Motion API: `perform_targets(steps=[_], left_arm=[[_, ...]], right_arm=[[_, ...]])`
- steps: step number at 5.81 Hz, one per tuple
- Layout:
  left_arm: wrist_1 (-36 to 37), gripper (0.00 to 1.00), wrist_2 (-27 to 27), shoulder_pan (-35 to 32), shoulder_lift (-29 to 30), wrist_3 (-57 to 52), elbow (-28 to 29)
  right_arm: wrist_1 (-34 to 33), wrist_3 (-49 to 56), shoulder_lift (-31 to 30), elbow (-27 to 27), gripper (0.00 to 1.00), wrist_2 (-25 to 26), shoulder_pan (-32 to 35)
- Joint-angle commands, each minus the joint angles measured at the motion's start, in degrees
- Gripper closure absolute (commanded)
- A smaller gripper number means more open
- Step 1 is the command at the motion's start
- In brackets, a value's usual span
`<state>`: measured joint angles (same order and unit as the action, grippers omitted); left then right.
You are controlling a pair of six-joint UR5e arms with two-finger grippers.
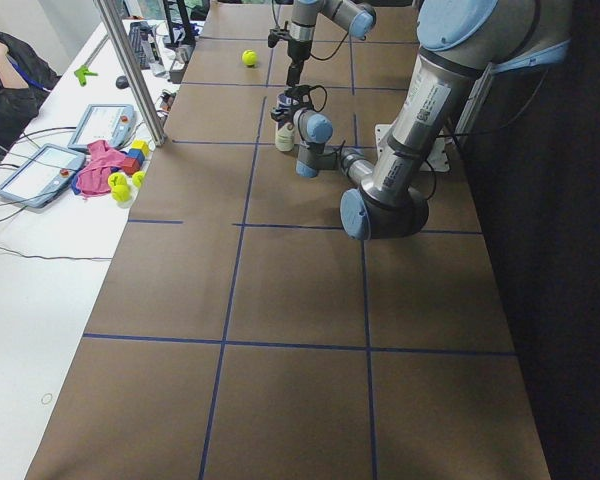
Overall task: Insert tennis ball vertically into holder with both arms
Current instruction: 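Lower the ball into the can and open the right gripper, then move the right gripper back to the second tennis ball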
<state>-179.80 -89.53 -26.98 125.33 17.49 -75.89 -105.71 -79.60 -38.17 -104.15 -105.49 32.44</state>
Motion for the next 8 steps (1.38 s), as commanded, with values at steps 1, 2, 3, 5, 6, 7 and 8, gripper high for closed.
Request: perform_targets(steps=[1, 2, 3, 5, 6, 7, 8], left_arm=[[0.0, 0.13, 0.1, 0.0, 0.0, 0.1, 0.0], [-0.1, 0.15, 0.1, -0.1, -0.1, 0.2, 0.0], [-0.2, 0.17, 0.1, -0.1, -0.2, 3.0, 0.0], [-0.3, 0.17, 0.1, -0.3, -0.2, 3.3, 0.0], [-0.4, 0.17, 0.1, -0.3, -0.2, 4.6, -0.1], [-1.2, 0.17, 0.1, -0.3, -0.2, 5.1, -0.1], [-1.2, 0.17, 0.1, -0.3, -0.3, 5.1, -0.1]], right_arm=[[0.1, 2.2, -0.2, -0.1, 0.01, -0.5, 0.0], [0.1, 6.2, -1.6, -0.6, 0.01, -0.8, 0.8], [0.1, 11.8, -3.6, -0.7, 0.01, -4.9, 5.0], [0.2, 26.2, -8.7, -0.5, 0.01, -14.1, 15.0], [0.3, 33.6, -12.1, -0.4, 0.01, -14.8, 18.8], [0.6, 42.3, -15.8, -0.1, 0.01, -14.8, 22.5], [0.8, 51.8, -19.5, 1.0, 0.01, -14.7, 26.0]])
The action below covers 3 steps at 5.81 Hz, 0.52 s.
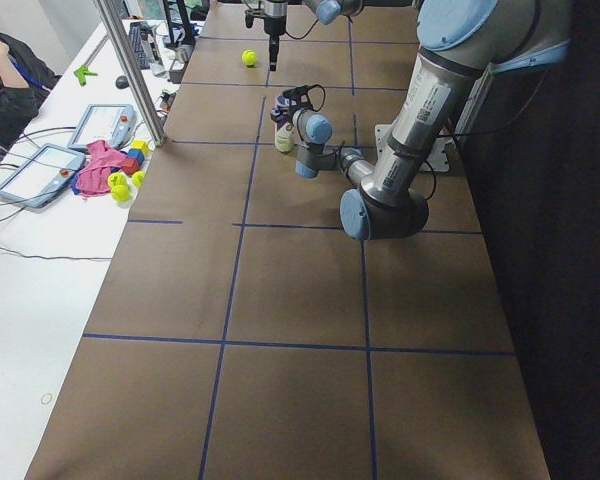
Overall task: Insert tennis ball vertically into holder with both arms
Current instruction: 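Move the right gripper back to the second tennis ball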
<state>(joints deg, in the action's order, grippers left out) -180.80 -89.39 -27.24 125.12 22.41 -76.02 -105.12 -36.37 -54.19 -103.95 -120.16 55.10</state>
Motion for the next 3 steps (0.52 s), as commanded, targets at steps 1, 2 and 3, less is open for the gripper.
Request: perform_targets(steps=[1, 2, 3], left_arm=[[-0.2, 0.17, 0.0, 0.0, 0.0, 0.2, 0.0], [-0.3, 0.17, 0.0, 0.0, 0.0, 0.2, 0.0], [-0.3, 0.16, 0.3, 0.0, 0.0, 0.2, 0.0]], right_arm=[[0.9, 14.4, -4.6, 3.8, 0.01, 0.0, 6.0], [8.6, 16.7, -5.2, 10.3, 0.01, 0.0, 7.6], [17.7, 19.6, -5.2, 18.1, 0.01, -0.1, 9.1]])
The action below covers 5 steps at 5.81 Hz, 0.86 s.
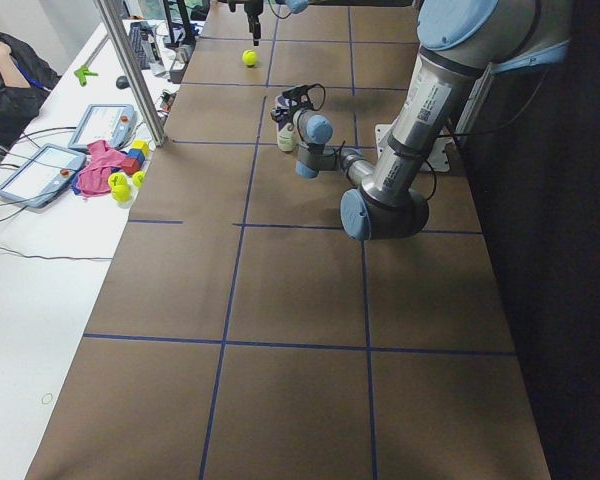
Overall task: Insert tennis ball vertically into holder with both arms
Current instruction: 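Move the right gripper back to the second tennis ball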
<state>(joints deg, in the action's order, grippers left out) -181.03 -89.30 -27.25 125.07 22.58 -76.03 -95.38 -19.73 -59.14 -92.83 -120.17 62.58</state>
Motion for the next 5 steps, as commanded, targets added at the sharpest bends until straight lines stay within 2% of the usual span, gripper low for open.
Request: perform_targets(steps=[1, 3, 4, 5], left_arm=[[0.0, 0.16, 0.2, 0.0, -0.1, 0.0, 0.0], [0.1, 0.16, 0.2, 0.0, -0.1, 0.0, 0.0], [0.1, 0.15, 0.2, 0.0, -0.1, 0.0, 0.0], [0.1, 0.15, 0.2, 0.0, -0.1, 0.0, 0.0]], right_arm=[[12.9, 8.2, -0.3, 13.2, 0.0, -0.1, 3.4], [23.1, 13.4, -0.4, 23.9, 0.0, -0.2, 5.2], [27.9, 13.5, -2.1, 26.1, 0.0, -0.2, 5.1], [29.1, 13.5, -2.9, 26.6, 0.0, -0.2, 4.6]])
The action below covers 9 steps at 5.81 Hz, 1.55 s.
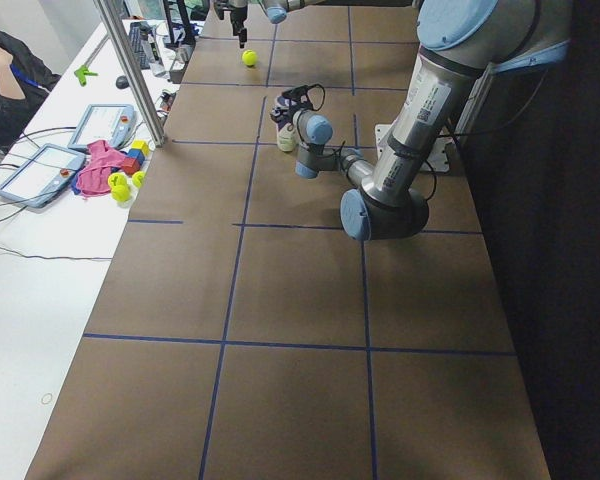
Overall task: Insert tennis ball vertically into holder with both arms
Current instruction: 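Move the right gripper back to the second tennis ball, then grasp the second tennis ball with the right gripper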
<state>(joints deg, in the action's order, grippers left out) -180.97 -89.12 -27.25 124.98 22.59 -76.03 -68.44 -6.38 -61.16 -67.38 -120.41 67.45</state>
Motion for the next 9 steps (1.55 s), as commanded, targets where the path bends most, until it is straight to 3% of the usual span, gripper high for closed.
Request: perform_targets(steps=[1, 5, 6, 7, 8, 9], left_arm=[[0.0, 0.15, 0.0, 0.0, 0.0, 0.0, 0.0], [0.0, 0.15, 0.0, 0.0, 0.0, 0.0, 0.0], [0.0, 0.15, 0.0, 0.1, 0.0, 0.0, 0.0], [0.0, 0.15, 0.0, 0.1, 0.0, 0.0, 0.0], [0.0, 0.15, 0.0, 0.1, 0.0, 0.0, 0.0], [0.0, 0.15, 0.0, 0.2, 0.0, 0.0, 0.0]], right_arm=[[2.3, 0.2, -1.1, 1.9, 0.0, 0.3, -1.3], [2.3, 0.4, -2.8, 3.4, 0.0, 3.2, -5.0], [2.3, 0.5, -2.8, 3.4, 0.04, 3.9, -5.0], [2.3, 0.3, -2.6, 3.4, 0.77, 3.9, -5.0], [2.3, -0.3, -2.0, 2.9, 0.92, 3.8, -4.8], [2.1, -2.0, -1.4, 0.3, 0.96, 2.8, -4.1]])
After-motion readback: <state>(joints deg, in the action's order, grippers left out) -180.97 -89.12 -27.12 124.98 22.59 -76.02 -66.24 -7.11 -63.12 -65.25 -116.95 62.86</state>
